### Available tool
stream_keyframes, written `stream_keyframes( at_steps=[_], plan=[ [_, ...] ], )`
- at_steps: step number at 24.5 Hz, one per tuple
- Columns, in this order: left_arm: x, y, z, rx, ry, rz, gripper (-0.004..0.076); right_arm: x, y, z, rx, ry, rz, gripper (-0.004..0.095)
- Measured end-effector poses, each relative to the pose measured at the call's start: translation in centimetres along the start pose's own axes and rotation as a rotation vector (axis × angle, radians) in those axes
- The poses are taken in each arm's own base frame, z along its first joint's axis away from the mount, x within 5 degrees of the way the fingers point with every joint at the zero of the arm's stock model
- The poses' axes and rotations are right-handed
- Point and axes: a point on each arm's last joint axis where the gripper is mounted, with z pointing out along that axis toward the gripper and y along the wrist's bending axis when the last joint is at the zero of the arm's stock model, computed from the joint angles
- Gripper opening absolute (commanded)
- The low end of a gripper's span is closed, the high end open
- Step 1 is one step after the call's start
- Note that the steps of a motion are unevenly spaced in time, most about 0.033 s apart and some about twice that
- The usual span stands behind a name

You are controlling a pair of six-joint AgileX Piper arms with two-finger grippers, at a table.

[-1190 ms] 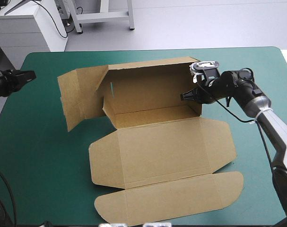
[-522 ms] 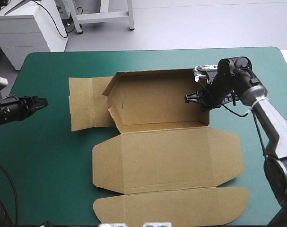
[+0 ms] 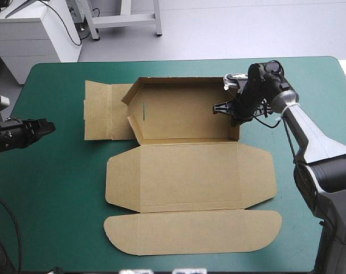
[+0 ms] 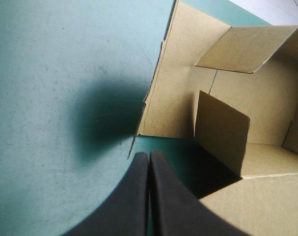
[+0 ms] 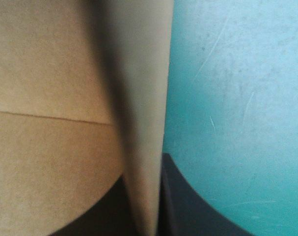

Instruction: Fold the box

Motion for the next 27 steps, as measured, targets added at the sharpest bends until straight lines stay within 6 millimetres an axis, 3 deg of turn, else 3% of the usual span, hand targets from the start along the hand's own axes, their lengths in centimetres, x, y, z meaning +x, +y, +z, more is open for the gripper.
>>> stream_keyframes(
  at_steps=[6, 14, 16, 22, 27],
  plan=[
    [0.0, 0.0, 0.0, -0.001, 0.001, -0.001, -0.0008, -0.2, -0.1, 0.3, 0.007, 0.002, -0.001, 0.0135],
    [0.0, 0.0, 0.0, -0.001, 0.001, -0.002, -0.0008, -1.1, -0.1, 0.8, -0.001, -0.076, -0.001, 0.0599],
    [0.0, 0.0, 0.0, -0.002, 0.002, -0.002, -0.0008, -1.4, 0.0, 0.7, -0.003, -0.11, -0.002, 0.0659],
    [0.0, 0.0, 0.0, -0.003, 0.004, -0.001, -0.0008, -1.7, 0.0, -1.4, 0.034, -0.099, -0.016, 0.0659],
    [0.0, 0.0, 0.0, -0.003, 0.004, -0.001, -0.0008, -1.7, 0.0, -1.6, 0.037, -0.094, -0.009, 0.0657]
  ],
)
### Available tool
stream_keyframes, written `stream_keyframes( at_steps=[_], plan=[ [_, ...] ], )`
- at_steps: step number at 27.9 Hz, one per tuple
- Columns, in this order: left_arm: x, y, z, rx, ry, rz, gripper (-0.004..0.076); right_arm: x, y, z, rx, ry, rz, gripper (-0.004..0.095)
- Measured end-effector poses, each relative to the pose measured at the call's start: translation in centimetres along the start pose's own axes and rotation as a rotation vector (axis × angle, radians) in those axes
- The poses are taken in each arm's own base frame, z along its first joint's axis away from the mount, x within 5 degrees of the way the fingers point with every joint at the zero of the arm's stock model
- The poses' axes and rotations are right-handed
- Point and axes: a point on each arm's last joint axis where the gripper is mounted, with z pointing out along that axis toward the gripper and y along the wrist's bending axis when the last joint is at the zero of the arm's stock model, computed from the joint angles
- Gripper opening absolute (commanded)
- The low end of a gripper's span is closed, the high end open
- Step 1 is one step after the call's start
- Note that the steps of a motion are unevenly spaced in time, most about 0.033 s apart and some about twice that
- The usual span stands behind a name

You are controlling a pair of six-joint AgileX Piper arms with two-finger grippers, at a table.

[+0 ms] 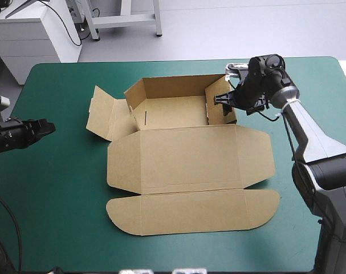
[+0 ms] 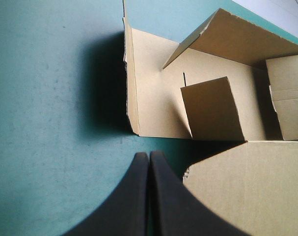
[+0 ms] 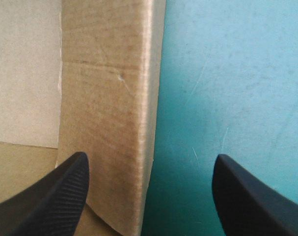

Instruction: Fold the box

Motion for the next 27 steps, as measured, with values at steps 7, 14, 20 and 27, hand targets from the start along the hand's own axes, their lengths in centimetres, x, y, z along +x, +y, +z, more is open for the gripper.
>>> stream_keyframes(
  at_steps=[7, 14, 20, 27],
  plan=[
    [0.0, 0.0, 0.0, 0.0, 0.0, 0.0, -0.0008, -0.8, 0.6, 1.5, -0.076, -0.048, 0.041, 0.0657],
    [0.0, 0.0, 0.0, 0.0, 0.0, 0.0, -0.0008, -0.6, 0.6, 4.1, -0.077, 0.025, 0.047, 0.0656],
    [0.0, 0.0, 0.0, 0.0, 0.0, 0.002, -0.0008, -0.3, 0.5, 4.8, -0.068, 0.06, 0.04, 0.042],
    [0.1, 0.0, 0.0, -0.002, 0.012, 0.007, -0.0008, -0.3, 0.3, 4.3, -0.049, 0.078, -0.067, -0.0013]
  ],
)
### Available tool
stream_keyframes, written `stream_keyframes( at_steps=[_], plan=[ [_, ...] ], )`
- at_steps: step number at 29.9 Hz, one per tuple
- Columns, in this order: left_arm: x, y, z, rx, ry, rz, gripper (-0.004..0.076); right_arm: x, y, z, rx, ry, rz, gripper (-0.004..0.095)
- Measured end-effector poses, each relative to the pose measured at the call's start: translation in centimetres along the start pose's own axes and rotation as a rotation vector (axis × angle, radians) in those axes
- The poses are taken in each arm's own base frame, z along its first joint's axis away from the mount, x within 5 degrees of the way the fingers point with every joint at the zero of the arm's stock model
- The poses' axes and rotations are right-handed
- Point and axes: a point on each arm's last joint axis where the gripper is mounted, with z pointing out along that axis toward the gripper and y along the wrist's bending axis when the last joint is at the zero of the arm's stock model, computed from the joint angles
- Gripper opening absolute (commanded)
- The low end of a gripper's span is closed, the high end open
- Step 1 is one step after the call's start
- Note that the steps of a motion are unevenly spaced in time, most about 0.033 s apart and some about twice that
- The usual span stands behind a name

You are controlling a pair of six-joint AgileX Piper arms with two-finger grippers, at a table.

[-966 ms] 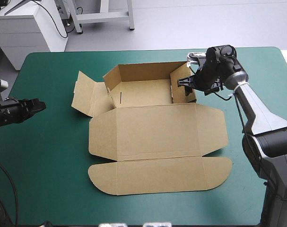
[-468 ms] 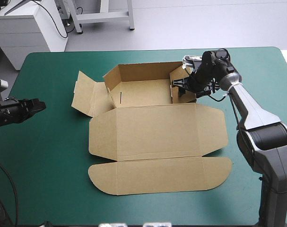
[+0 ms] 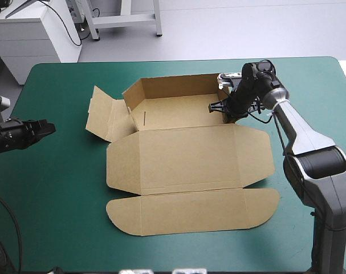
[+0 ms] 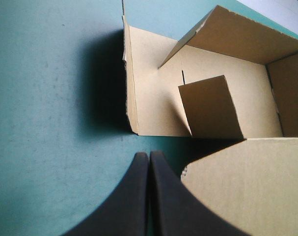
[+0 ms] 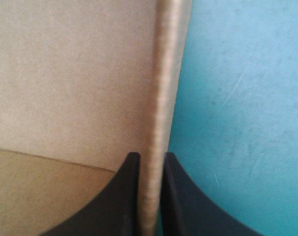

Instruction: Fold the box

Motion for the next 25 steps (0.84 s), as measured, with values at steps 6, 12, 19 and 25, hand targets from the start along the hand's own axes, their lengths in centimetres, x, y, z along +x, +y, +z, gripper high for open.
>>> stream_keyframes(
  at_steps=[6, 12, 19, 25],
  plan=[
    [0.0, 0.1, 0.0, -0.016, 0.004, 0.008, -0.0008, -0.7, 0.4, -2.3, -0.008, -0.067, -0.087, -0.0013],
    [-0.2, 0.1, 0.0, -0.009, -0.023, -0.004, -0.0008, 0.1, 0.6, -7.7, 0.03, -0.175, -0.13, -0.0014],
    [-0.6, 0.0, 0.2, 0.033, -0.061, -0.02, -0.0008, 3.7, 1.0, -14.8, 0.042, -0.283, -0.177, -0.0014],
    [-0.7, 1.4, 1.5, 0.052, -0.045, -0.077, -0.0008, 6.9, 1.3, -20.0, 0.035, -0.387, -0.188, -0.0014]
  ],
)
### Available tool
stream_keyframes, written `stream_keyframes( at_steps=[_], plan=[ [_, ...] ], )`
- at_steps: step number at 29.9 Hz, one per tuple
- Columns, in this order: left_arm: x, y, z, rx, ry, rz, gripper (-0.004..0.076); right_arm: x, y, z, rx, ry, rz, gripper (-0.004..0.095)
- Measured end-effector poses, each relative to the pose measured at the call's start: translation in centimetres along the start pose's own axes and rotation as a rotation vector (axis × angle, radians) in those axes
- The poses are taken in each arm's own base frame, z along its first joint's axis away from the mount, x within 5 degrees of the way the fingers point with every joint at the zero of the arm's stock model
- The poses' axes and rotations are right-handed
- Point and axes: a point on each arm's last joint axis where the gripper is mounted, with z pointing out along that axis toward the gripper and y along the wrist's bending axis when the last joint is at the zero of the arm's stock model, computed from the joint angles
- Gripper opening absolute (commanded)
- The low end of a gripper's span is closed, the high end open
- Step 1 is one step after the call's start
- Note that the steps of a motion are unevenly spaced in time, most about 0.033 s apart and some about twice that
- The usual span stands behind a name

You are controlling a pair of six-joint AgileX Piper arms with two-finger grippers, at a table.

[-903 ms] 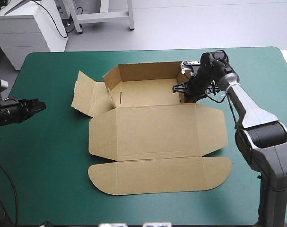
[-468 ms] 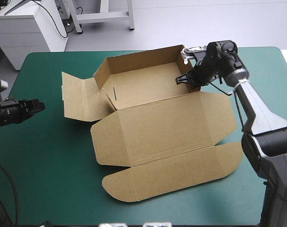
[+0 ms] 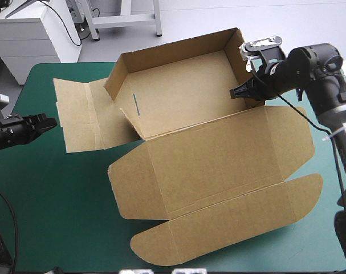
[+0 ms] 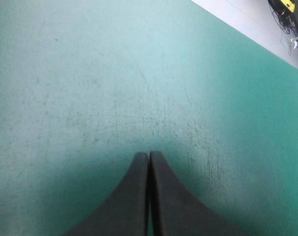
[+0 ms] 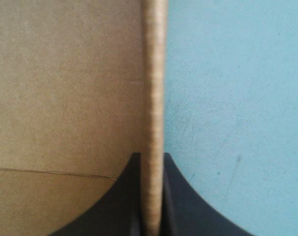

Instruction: Fold the box

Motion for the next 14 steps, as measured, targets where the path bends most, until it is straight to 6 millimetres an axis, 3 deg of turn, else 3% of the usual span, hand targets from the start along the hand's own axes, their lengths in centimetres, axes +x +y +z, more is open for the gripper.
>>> stream_keyframes(
  at_steps=[8, 12, 14],
  plan=[
    [0.4, 1.5, 2.8, 0.022, 0.073, -0.034, -0.0008, 0.9, 1.2, -6.4, -0.071, -0.144, 0.017, -0.0014],
    [1.0, -0.4, 5.6, 0.101, 0.127, -0.038, -0.0008, 1.1, 1.6, -7.4, -0.106, -0.168, 0.022, -0.0014],
    [1.4, -2.3, 7.1, 0.17, 0.143, -0.043, -0.0008, 1.1, 1.7, -7.4, -0.118, -0.167, 0.025, -0.0014]
  ],
)
